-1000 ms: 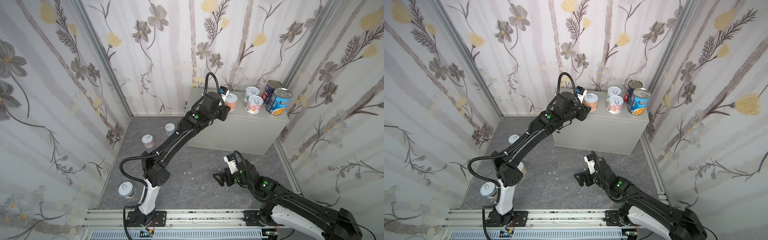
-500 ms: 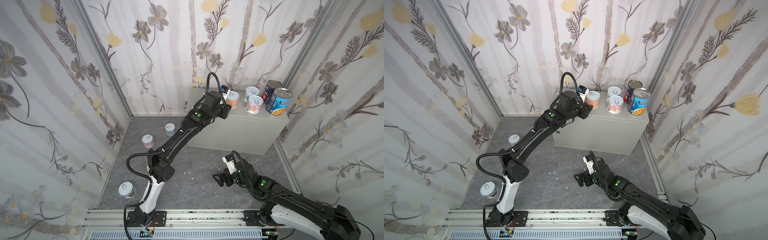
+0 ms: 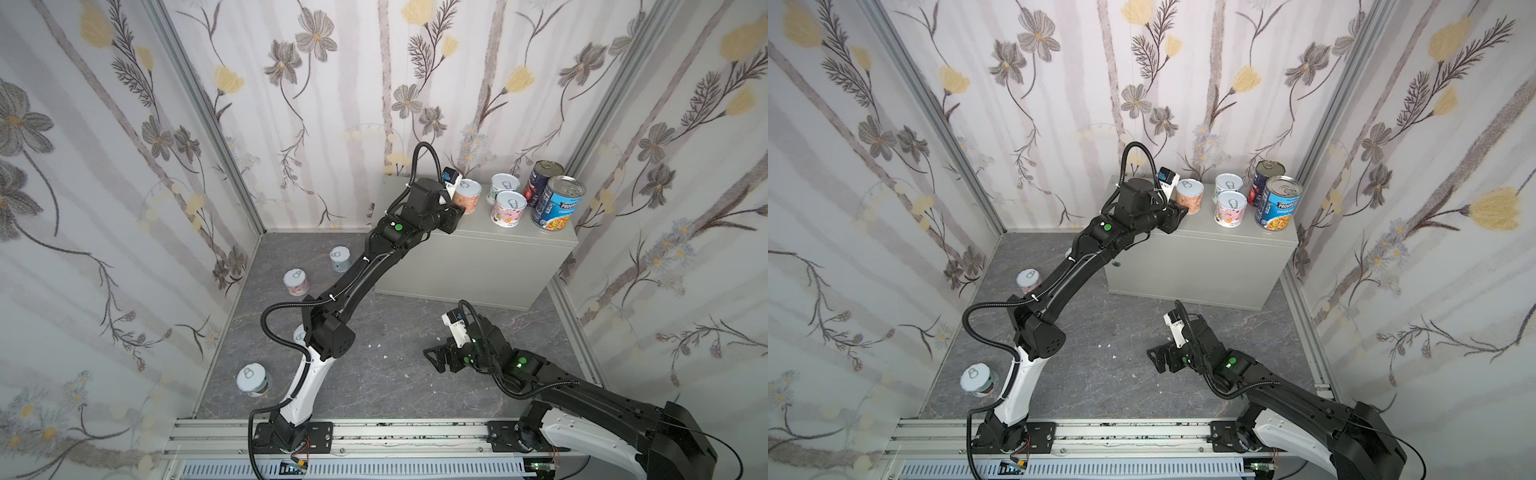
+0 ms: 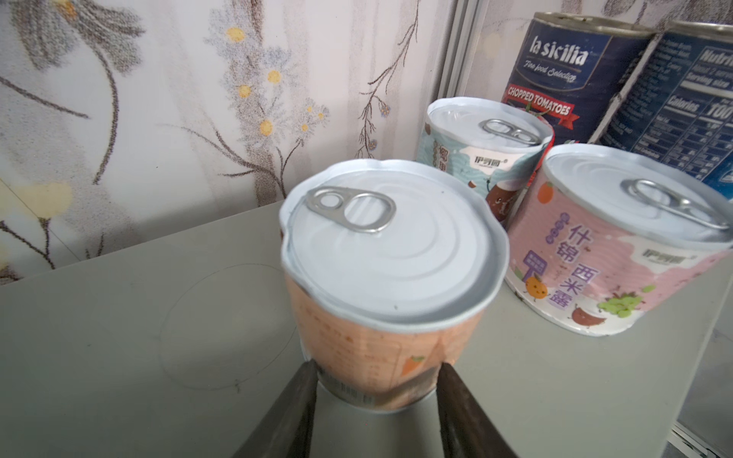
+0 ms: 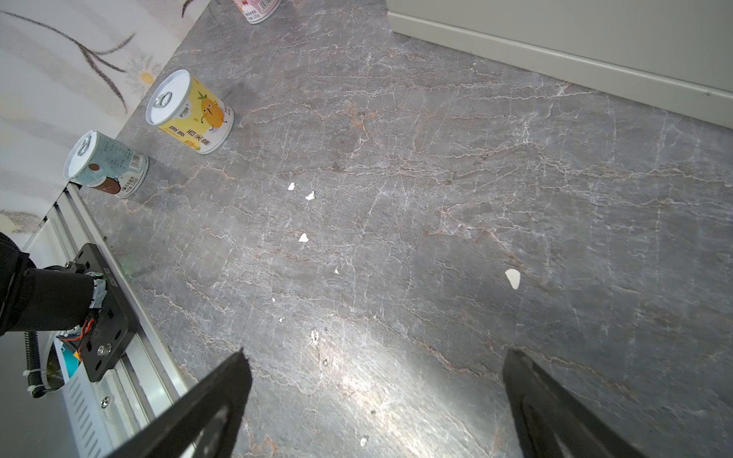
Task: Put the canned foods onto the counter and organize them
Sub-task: 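Settle the peach-labelled can on the cabinet top with the left gripper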
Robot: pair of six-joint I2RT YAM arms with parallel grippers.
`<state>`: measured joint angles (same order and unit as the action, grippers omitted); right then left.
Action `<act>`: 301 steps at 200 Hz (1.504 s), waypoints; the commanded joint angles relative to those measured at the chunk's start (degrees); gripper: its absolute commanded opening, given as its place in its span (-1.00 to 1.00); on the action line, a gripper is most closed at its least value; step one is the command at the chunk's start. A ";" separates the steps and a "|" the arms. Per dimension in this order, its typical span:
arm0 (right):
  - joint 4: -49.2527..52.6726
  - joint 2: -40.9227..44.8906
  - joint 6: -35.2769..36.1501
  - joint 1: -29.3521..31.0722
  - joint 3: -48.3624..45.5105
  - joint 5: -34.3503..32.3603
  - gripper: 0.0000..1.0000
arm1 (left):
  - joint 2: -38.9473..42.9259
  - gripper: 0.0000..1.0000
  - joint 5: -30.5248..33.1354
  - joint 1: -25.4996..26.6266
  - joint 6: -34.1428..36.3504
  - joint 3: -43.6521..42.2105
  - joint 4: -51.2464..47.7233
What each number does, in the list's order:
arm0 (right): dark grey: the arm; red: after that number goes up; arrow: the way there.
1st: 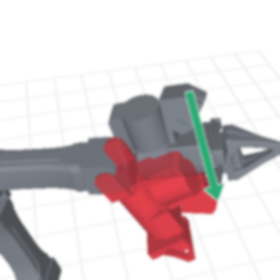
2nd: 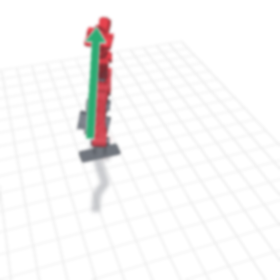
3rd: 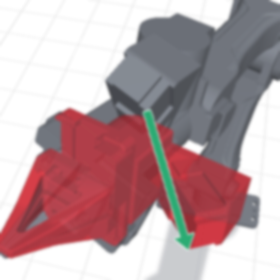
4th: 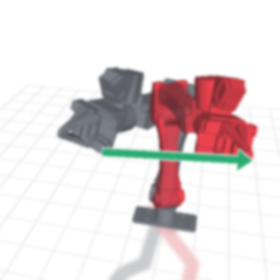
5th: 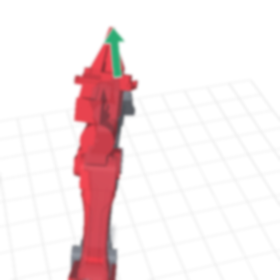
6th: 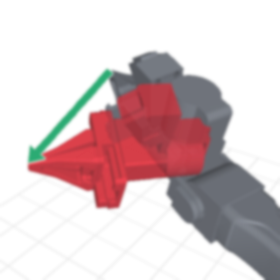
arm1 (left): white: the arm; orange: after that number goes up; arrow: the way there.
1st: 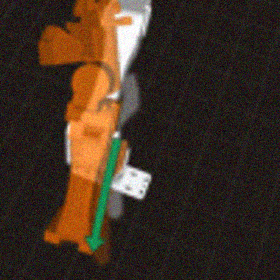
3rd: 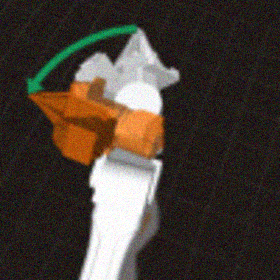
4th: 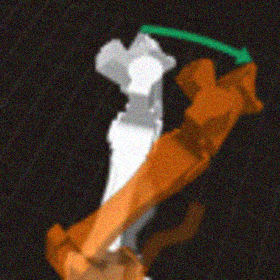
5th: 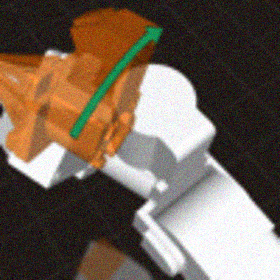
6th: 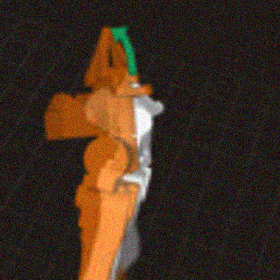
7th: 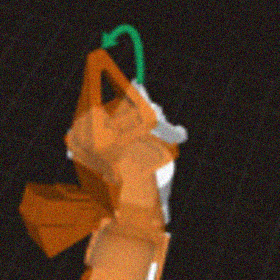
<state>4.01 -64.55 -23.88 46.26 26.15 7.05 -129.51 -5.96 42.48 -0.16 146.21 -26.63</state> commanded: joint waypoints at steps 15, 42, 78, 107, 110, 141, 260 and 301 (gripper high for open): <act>-3.22 -0.84 0.59 0.06 0.82 -0.45 0.99 | -2.19 -0.02 -2.23 -0.01 0.08 2.26 0.49; -3.24 -1.25 0.72 0.06 0.67 -0.46 0.99 | -3.46 -0.02 -2.96 0.02 -0.04 3.45 0.53; -3.57 -1.80 0.79 0.06 0.74 -0.47 0.99 | -5.14 -0.01 -3.61 0.04 -0.63 4.85 0.79; -3.75 -2.06 0.85 0.06 0.82 -0.37 0.99 | -5.83 -0.02 -3.11 -0.05 -0.71 5.18 1.22; -3.67 -2.07 0.87 0.06 0.83 -0.38 0.99 | -5.91 -0.02 -3.05 -0.03 -0.71 5.21 1.27; -3.67 -2.23 0.99 0.06 0.83 -0.37 0.99 | -6.77 -0.02 -1.46 -0.03 -1.06 5.66 1.96; -2.54 -1.98 1.53 0.06 1.16 -0.55 0.99 | -9.15 0.05 1.09 -0.03 -3.17 5.83 5.67; -1.92 -1.45 1.58 0.06 1.01 -0.63 0.99 | -9.07 0.09 1.19 0.07 -3.53 5.82 6.24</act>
<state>2.83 -66.32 -22.83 46.28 26.70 7.07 -137.78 -5.13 42.54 -1.21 152.29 -14.26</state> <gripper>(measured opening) 0.996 0.532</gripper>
